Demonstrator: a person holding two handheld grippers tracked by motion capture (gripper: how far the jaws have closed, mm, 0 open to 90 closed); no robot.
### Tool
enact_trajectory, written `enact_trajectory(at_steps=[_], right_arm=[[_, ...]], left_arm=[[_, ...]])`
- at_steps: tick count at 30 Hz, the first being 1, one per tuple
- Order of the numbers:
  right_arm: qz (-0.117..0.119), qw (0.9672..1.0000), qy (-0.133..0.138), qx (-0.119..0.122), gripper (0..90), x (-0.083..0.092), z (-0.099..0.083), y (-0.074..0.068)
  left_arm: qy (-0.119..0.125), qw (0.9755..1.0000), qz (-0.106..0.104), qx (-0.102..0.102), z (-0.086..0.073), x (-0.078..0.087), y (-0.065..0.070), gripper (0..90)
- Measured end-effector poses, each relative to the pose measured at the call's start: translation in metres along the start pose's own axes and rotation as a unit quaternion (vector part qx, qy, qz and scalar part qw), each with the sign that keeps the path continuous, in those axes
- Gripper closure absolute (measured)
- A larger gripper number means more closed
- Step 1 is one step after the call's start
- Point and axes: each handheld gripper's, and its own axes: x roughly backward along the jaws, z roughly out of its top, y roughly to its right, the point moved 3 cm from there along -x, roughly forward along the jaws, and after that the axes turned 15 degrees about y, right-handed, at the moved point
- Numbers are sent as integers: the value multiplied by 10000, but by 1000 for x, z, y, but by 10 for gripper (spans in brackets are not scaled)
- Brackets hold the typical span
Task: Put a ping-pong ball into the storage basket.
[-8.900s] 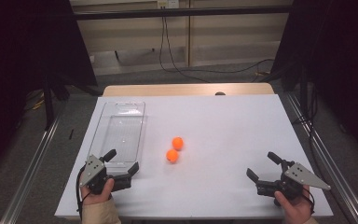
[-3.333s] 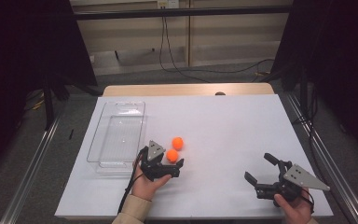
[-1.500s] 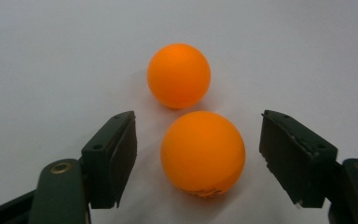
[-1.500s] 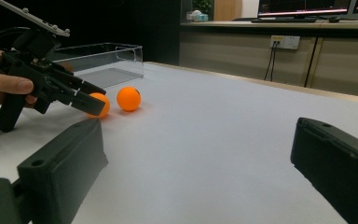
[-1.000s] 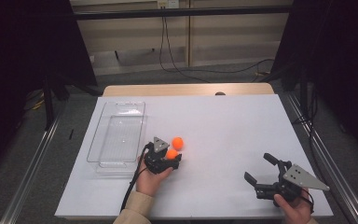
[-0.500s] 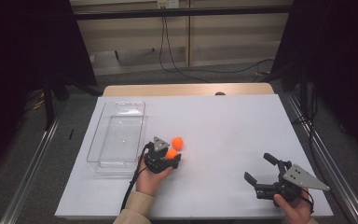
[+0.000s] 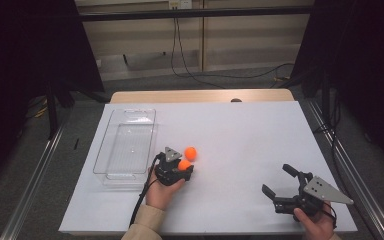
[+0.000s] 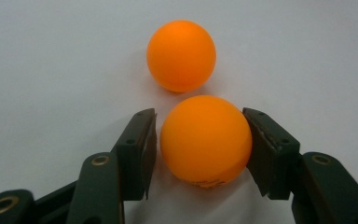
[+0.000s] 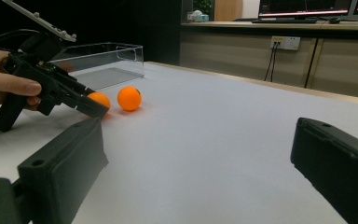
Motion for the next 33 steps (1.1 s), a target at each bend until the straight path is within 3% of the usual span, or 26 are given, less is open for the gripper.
enact_trajectory(at_steps=[33], right_arm=[[16, 10000, -2, 0, 24, 0, 0, -1]], left_arm=[[-21, 10000, -14, 92, 0, 1, -1, 507]])
